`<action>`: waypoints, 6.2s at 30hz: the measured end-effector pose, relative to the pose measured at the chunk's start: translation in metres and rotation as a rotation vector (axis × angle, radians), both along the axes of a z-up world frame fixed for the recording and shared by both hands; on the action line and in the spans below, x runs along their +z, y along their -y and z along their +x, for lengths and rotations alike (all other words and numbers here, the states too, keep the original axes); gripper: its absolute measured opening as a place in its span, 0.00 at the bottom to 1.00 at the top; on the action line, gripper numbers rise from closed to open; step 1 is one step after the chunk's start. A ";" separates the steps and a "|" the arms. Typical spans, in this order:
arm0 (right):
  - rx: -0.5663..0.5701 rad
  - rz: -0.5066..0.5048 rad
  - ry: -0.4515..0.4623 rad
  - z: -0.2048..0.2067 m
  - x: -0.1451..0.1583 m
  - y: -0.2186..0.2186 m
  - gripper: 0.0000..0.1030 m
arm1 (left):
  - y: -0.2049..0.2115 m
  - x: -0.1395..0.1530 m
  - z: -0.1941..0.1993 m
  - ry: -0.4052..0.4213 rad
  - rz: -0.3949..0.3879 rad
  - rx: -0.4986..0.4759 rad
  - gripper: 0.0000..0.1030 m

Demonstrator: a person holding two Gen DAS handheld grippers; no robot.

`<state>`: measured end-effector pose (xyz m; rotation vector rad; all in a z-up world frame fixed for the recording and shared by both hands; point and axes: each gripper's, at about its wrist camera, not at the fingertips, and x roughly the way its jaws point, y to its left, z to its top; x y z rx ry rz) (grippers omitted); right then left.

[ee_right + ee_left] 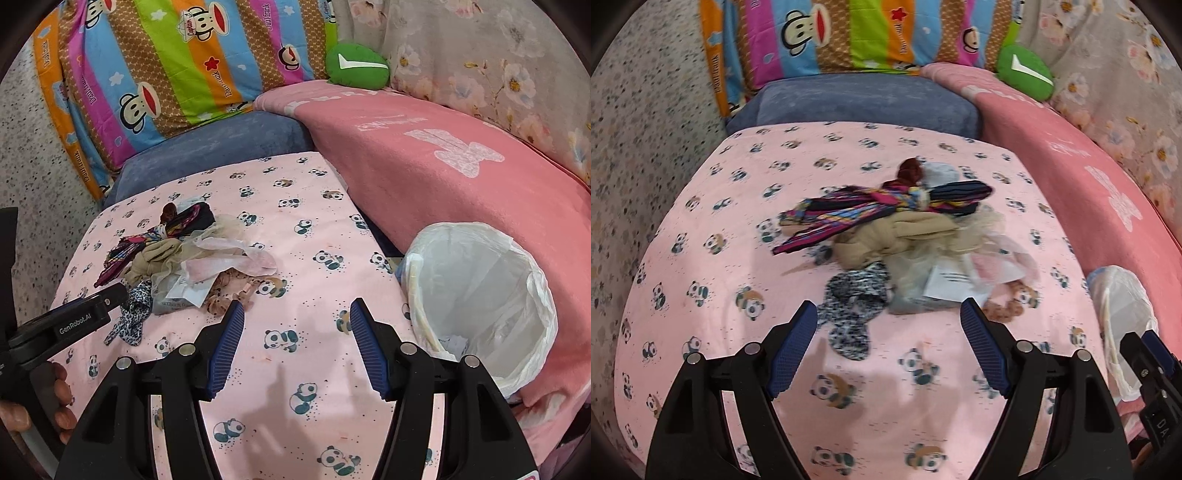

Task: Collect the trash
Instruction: 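Move both open grippers back to the clutter pile, then grasp the leopard-print scrunchie with the left gripper while the right grasps the brown scrunchie, then carry both scrunchies over the trash bag and open both grippers, then move both open grippers back to the remaining packets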

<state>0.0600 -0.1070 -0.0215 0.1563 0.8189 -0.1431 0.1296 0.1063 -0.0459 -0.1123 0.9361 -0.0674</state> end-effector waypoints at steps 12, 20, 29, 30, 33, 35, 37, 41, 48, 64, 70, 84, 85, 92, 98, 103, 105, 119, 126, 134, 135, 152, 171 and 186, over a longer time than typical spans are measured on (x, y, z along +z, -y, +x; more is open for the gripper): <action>0.045 0.000 -0.057 0.042 -0.031 -0.033 0.56 | -0.045 -0.039 0.027 -0.068 -0.005 0.054 0.72; 0.033 0.026 -0.098 0.073 -0.056 -0.035 0.54 | -0.045 -0.063 0.047 -0.135 -0.077 0.023 0.56; 0.037 0.050 -0.164 0.097 -0.087 -0.036 0.33 | -0.034 -0.072 0.052 -0.162 -0.102 -0.036 0.14; 0.039 0.055 -0.174 0.098 -0.091 -0.036 0.31 | -0.034 -0.072 0.052 -0.162 -0.104 -0.039 0.11; 0.055 0.083 -0.183 0.098 -0.097 -0.037 0.19 | -0.033 -0.070 0.048 -0.161 -0.101 -0.042 0.09; 0.076 0.091 -0.189 0.096 -0.097 -0.038 0.10 | -0.032 -0.067 0.044 -0.157 -0.097 -0.041 0.08; 0.086 0.096 -0.188 0.092 -0.094 -0.040 0.08 | -0.031 -0.064 0.039 -0.154 -0.100 -0.038 0.07; 0.105 0.111 -0.162 0.076 -0.080 -0.042 0.08 | -0.028 -0.051 0.028 -0.135 -0.101 -0.041 0.07; 0.135 0.135 -0.076 0.042 -0.039 -0.041 0.08 | -0.013 -0.020 0.002 -0.083 -0.104 -0.071 0.07; 0.042 0.136 0.086 -0.018 0.022 0.016 0.08 | 0.080 0.040 -0.046 0.028 -0.071 -0.251 0.07; -0.034 0.146 0.122 -0.037 0.031 0.055 0.08 | 0.126 0.051 -0.057 0.049 -0.053 -0.335 0.07; -0.228 0.176 0.157 -0.075 0.025 0.150 0.08 | 0.224 0.059 -0.072 0.060 -0.029 -0.518 0.07; -0.240 0.177 0.159 -0.078 0.024 0.155 0.08 | 0.230 0.059 -0.073 0.059 -0.028 -0.531 0.07; -0.322 0.198 0.163 -0.092 0.015 0.194 0.08 | 0.270 0.060 -0.078 0.056 -0.028 -0.615 0.07; -0.363 0.198 0.159 -0.099 0.007 0.216 0.08 | 0.300 0.059 -0.078 0.040 -0.042 -0.672 0.08; -0.388 0.199 0.147 -0.098 0.000 0.229 0.08 | 0.320 0.056 -0.073 0.024 -0.057 -0.701 0.08; -0.395 0.201 0.143 -0.096 -0.003 0.233 0.08 | 0.327 0.055 -0.069 0.018 -0.064 -0.709 0.10; -0.400 0.183 0.129 -0.080 -0.006 0.229 0.28 | 0.312 0.053 -0.049 0.039 -0.031 -0.606 0.47; -0.369 0.175 0.126 -0.079 -0.001 0.209 0.36 | 0.288 0.049 -0.048 0.025 -0.037 -0.568 0.47; -0.315 0.163 0.126 -0.077 0.007 0.179 0.38 | 0.250 0.052 -0.048 0.031 -0.045 -0.501 0.47; -0.307 0.162 0.125 -0.076 0.008 0.175 0.38 | 0.247 0.052 -0.048 0.032 -0.045 -0.495 0.47; -0.185 0.126 0.098 -0.054 0.015 0.108 0.44 | 0.160 0.051 -0.038 0.030 -0.065 -0.349 0.51; -0.016 0.092 0.028 0.002 -0.002 0.020 0.45 | 0.030 0.017 0.003 -0.017 -0.077 -0.095 0.58; 0.036 0.094 -0.062 0.078 -0.050 -0.014 0.45 | -0.030 -0.031 0.040 -0.124 -0.107 0.017 0.59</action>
